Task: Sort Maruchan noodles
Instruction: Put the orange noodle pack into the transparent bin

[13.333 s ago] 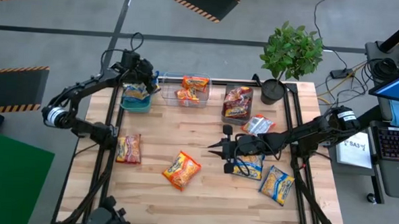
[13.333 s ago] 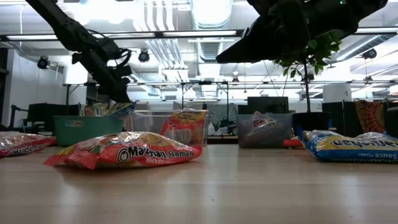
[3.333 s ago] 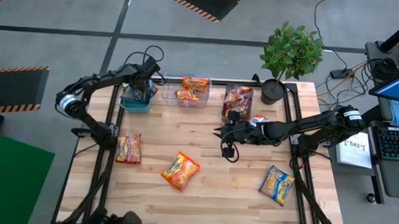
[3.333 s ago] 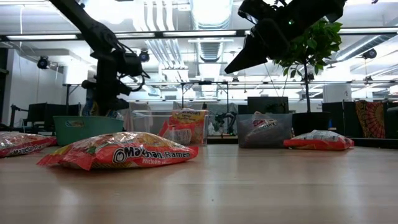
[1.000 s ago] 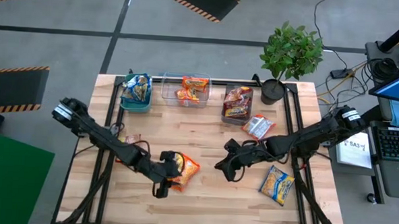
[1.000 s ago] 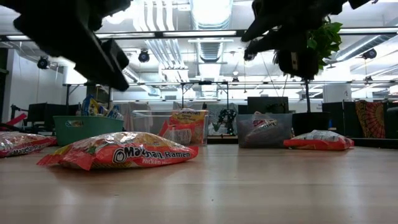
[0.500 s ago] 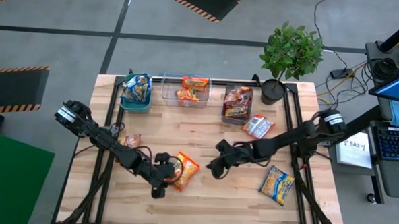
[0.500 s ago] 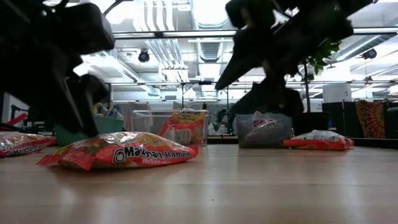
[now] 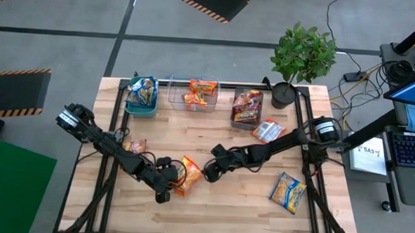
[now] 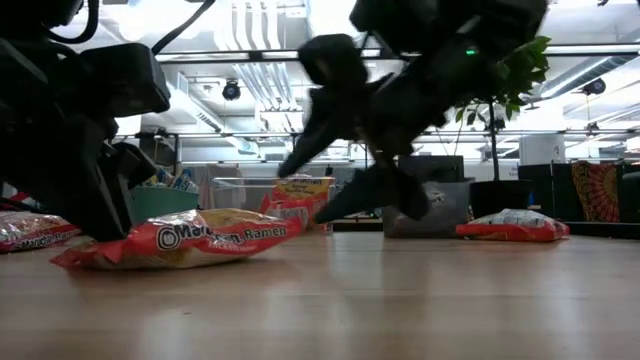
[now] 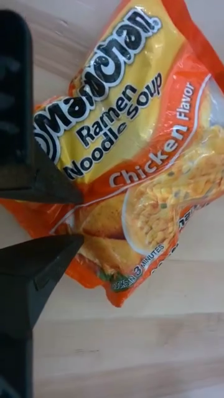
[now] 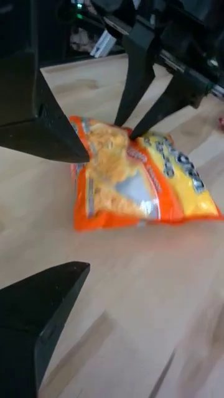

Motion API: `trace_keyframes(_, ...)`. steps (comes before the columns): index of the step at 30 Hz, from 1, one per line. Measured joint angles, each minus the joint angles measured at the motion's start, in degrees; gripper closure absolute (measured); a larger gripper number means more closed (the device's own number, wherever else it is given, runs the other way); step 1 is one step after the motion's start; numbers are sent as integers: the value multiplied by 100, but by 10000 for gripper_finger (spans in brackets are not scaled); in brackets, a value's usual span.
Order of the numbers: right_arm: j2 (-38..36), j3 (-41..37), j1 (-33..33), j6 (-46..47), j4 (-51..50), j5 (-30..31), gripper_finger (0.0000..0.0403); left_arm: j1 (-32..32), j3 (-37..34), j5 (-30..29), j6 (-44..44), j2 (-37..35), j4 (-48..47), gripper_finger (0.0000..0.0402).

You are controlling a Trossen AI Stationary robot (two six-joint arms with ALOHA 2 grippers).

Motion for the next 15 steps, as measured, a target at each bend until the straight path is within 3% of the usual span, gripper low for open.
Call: trace_keyframes(15,1415,1617,-427,-438,-293,-912,124,-32,-36,-558,238,39,115,335)
